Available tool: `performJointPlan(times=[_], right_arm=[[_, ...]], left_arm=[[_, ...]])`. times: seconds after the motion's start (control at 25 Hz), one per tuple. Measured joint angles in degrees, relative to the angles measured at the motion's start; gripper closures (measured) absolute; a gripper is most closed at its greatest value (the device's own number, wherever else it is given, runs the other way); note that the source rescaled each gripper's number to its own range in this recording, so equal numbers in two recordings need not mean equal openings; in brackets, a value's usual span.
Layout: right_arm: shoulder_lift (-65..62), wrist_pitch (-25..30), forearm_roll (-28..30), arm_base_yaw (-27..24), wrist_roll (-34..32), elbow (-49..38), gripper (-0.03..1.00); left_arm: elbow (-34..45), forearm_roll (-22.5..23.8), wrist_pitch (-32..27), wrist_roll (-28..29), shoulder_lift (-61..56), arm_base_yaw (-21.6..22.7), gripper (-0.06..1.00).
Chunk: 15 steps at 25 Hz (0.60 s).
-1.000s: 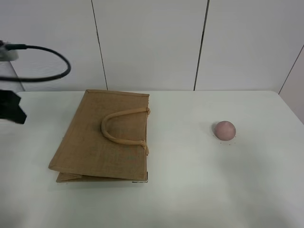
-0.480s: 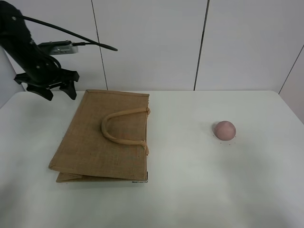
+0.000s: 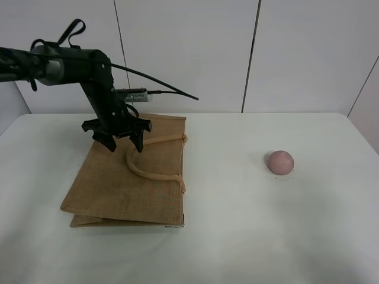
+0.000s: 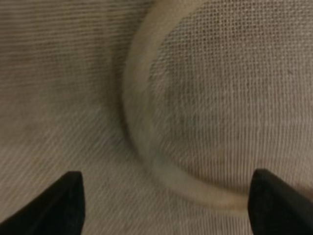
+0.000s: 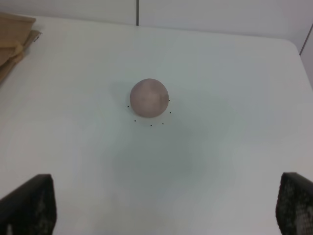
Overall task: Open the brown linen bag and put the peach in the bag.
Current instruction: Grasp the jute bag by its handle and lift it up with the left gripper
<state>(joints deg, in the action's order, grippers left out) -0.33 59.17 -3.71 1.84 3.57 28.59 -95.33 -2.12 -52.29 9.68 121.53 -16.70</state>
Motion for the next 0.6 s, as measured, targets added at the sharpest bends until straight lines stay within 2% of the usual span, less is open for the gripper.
performJointPlan(times=[0.32,0.6], right_arm=[[0.0,0.0,0.0,0.0,0.0,0.0,-0.03],[0.0,0.0,0.0,0.0,0.0,0.0,-0.03]], left_arm=[[0.0,1.3,6.4,0.2,6.2,-0.6,0.02],[0.0,2.1,8.7,1.2,9.3,-0.6,0.03]])
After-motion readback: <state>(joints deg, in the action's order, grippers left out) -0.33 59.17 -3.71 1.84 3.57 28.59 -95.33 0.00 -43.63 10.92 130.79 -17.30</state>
